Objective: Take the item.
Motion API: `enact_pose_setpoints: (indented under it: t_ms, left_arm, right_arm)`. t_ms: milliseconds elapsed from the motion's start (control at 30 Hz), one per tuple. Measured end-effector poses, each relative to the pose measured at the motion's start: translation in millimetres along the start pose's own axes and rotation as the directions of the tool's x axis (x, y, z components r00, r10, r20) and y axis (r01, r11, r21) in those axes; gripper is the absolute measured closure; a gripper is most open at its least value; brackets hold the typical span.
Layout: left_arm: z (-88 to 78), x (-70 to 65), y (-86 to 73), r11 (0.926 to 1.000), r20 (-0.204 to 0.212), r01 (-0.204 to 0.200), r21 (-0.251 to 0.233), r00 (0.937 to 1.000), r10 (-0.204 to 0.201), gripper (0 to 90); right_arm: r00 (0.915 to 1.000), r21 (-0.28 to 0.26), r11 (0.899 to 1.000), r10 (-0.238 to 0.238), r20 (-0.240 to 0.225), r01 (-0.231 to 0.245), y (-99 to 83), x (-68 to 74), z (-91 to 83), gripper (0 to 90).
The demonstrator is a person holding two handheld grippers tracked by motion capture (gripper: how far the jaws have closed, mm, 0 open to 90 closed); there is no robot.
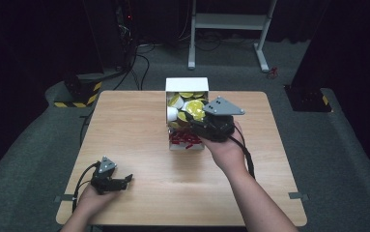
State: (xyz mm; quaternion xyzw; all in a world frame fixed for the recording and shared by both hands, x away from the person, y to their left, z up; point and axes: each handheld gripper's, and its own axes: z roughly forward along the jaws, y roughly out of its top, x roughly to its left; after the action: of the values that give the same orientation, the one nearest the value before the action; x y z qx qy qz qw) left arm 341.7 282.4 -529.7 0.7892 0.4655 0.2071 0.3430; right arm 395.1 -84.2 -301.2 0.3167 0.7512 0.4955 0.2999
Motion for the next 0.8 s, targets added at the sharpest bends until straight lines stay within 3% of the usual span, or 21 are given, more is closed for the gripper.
enact_pose_setpoints:
  t_ms: [800]
  left_arm:
    - [0.3,-0.3,-0.1,1.0000,0.000,0.005,-0.005,1.0000,-0.005,15.1]
  right_arm:
    - [0.9981,0.003,0.999,0.041,0.046,-0.041,-22.1,-27.5,-30.1,38.4]
